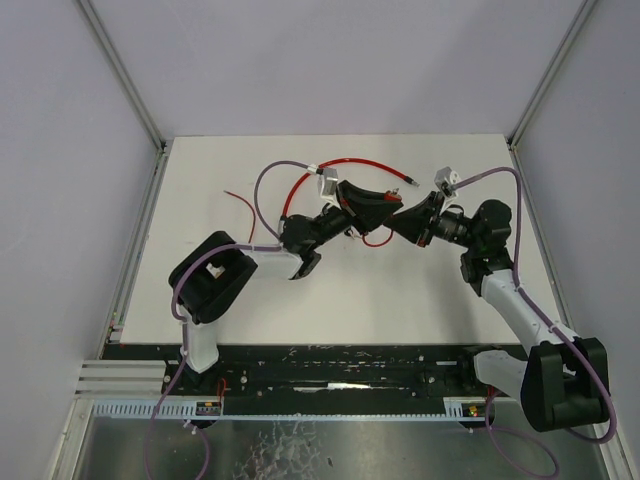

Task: Lock with the key
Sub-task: Lock the lock.

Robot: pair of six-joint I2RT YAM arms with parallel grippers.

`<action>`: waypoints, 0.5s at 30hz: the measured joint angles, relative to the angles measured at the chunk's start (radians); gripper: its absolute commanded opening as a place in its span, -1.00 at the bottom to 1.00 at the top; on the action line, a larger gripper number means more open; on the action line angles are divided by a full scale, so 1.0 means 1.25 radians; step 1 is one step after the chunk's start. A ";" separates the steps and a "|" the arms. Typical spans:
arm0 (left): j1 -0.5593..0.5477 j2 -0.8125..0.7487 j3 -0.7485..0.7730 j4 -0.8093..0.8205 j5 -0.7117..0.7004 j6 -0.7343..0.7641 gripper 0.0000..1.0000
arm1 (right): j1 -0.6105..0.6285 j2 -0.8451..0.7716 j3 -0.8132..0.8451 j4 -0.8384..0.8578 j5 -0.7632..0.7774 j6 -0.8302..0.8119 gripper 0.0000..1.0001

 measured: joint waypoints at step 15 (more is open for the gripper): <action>0.047 -0.083 -0.062 -0.042 0.081 0.208 -1.00 | -0.052 -0.075 0.124 -0.635 -0.106 -0.602 0.30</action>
